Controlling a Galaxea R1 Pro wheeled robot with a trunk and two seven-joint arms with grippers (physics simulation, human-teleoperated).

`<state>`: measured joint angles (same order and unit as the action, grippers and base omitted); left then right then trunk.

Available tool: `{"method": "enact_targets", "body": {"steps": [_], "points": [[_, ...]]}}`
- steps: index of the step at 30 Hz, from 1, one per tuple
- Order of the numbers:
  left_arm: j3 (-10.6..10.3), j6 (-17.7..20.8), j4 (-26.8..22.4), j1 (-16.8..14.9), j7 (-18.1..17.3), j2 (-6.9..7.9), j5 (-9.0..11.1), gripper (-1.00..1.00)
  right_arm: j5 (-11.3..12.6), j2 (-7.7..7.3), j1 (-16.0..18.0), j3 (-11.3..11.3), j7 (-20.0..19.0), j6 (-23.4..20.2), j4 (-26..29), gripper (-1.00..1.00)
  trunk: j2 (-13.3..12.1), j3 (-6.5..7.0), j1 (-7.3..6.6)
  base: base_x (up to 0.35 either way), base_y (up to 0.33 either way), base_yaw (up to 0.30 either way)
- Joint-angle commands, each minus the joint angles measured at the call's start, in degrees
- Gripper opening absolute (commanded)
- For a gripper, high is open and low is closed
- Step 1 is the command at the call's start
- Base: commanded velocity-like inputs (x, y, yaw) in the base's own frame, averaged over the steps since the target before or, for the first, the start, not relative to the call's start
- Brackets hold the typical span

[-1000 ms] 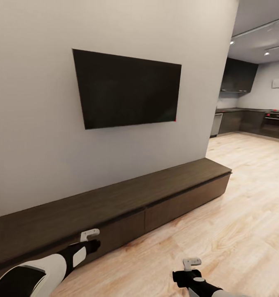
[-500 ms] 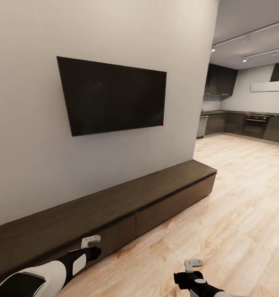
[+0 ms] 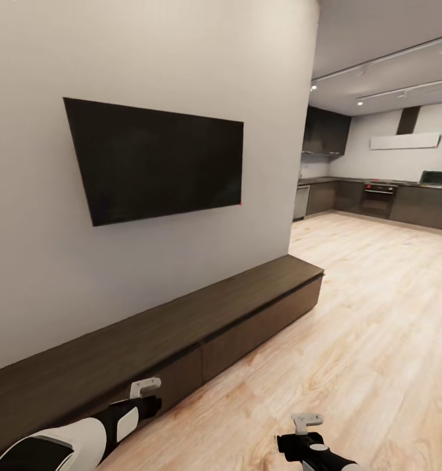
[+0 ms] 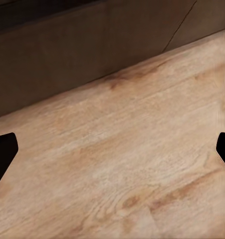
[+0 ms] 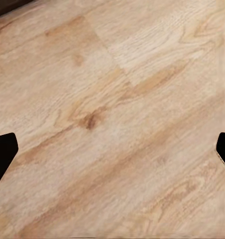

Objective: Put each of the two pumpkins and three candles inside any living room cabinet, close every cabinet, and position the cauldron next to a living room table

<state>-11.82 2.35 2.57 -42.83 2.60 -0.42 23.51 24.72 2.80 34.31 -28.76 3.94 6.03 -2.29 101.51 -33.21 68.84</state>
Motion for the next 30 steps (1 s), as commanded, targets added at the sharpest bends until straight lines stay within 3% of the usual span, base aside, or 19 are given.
{"method": "enact_targets", "body": {"steps": [1,30], "points": [[-0.48,0.11,0.07,-0.06,0.12,-0.02,0.49,1.00,0.50,-0.12,0.00,-0.46,0.01,0.33,-0.25,1.00,-0.38,0.17,-0.23,0.000,0.000,-0.241],[-0.48,0.02,0.07,-0.06,0.13,-0.02,0.49,1.00,0.49,-0.52,-0.29,-0.46,0.01,0.21,-0.26,1.00,-12.01,6.56,-6.60,0.000,0.000,-0.263]]}}
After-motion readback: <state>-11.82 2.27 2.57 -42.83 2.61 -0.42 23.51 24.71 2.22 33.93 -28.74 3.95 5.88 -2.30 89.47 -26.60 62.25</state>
